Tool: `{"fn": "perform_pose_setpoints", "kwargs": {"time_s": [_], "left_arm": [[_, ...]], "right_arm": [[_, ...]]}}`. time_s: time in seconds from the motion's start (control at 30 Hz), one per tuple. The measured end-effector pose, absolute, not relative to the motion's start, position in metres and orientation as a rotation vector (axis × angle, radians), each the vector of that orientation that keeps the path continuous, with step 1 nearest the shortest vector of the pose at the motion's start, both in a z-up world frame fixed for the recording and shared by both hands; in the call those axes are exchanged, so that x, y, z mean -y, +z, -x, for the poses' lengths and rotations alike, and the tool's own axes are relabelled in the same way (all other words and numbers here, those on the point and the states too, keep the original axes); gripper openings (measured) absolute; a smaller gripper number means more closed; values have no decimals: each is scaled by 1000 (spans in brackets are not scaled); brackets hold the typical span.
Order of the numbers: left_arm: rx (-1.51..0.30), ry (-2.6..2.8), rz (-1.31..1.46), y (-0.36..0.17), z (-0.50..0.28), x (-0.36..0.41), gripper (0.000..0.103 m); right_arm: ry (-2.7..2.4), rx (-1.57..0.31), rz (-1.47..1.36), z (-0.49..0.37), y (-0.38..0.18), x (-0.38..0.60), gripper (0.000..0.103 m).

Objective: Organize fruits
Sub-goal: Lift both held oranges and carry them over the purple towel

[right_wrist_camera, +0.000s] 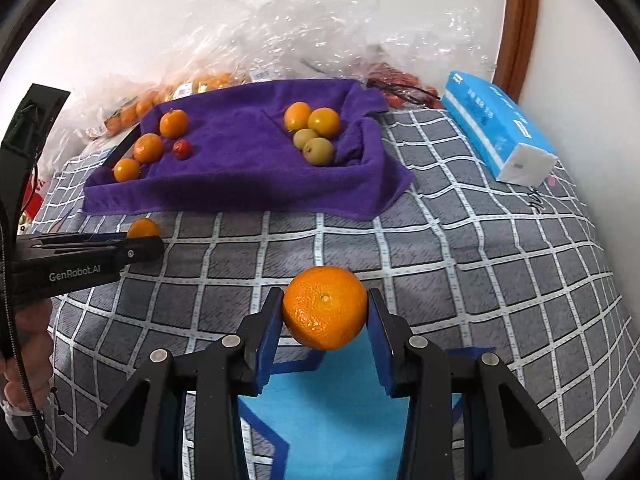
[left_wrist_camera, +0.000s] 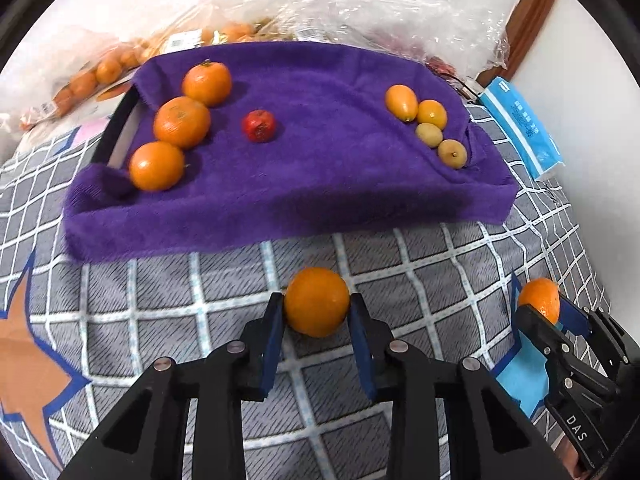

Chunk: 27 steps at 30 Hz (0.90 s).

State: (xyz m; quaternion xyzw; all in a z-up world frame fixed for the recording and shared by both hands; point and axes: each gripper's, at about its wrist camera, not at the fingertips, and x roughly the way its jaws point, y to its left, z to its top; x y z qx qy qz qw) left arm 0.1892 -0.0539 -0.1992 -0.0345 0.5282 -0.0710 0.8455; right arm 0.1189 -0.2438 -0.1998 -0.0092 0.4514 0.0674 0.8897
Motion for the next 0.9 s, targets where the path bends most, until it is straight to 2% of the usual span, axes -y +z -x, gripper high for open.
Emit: {"fn": "perform_pose_setpoints", "kwargs": {"time_s": [0.9], "left_arm": [[-988, -107, 147, -128, -141, 5, 30]], "right_arm": [[139, -826, 31, -109, -131, 220, 41]]}}
